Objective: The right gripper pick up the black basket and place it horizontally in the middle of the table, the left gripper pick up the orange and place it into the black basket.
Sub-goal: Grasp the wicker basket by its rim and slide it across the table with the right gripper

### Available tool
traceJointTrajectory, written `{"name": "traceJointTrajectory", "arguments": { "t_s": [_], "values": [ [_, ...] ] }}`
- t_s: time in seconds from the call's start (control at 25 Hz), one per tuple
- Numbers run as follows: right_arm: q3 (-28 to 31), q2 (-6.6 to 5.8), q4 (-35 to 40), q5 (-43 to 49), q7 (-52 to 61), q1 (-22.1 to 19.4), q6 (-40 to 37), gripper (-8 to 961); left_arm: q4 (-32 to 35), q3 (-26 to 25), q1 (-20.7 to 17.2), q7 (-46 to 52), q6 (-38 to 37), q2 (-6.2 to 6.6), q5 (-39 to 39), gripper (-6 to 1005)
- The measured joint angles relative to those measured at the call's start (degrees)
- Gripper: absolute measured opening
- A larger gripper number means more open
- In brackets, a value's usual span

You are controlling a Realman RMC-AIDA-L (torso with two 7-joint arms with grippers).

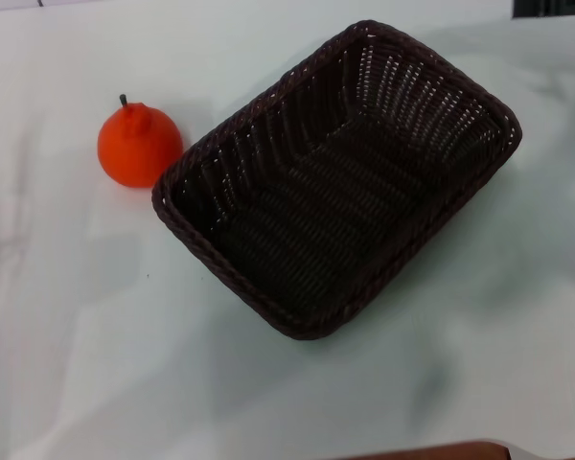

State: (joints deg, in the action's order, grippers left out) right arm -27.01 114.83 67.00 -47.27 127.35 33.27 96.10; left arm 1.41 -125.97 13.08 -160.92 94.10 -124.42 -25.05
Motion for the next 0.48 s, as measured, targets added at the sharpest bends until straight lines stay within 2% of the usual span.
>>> {"name": "traceJointTrajectory", "arguments": {
  "t_s": [0.12, 0.24, 0.32, 0.48],
  "values": [
    [-1.93, -0.38, 0.26, 7.44, 3.81, 3.89, 2.13, 883, 0.01, -0.04, 0.15, 0.0, -0.07, 0.06, 0.0, 906],
    [-3.35, 0.44, -0.38, 13.69, 5.74, 6.68, 1.11, 882, 0.0, -0.06, 0.17, 0.0, -0.06, 0.05, 0.0, 906],
    [-4.81, 0.97, -1.44, 16.2, 6.78, 7.86, -0.55, 882, 0.0, -0.06, 0.11, 0.0, 0.05, 0.05, 0.02, 906],
    [-8.65, 1.17, -5.27, 17.24, 7.88, 8.65, -4.24, 883, 0.0, -0.06, -0.06, 0.04, 0.23, 0.05, 0.12, 906]
  ]
}}
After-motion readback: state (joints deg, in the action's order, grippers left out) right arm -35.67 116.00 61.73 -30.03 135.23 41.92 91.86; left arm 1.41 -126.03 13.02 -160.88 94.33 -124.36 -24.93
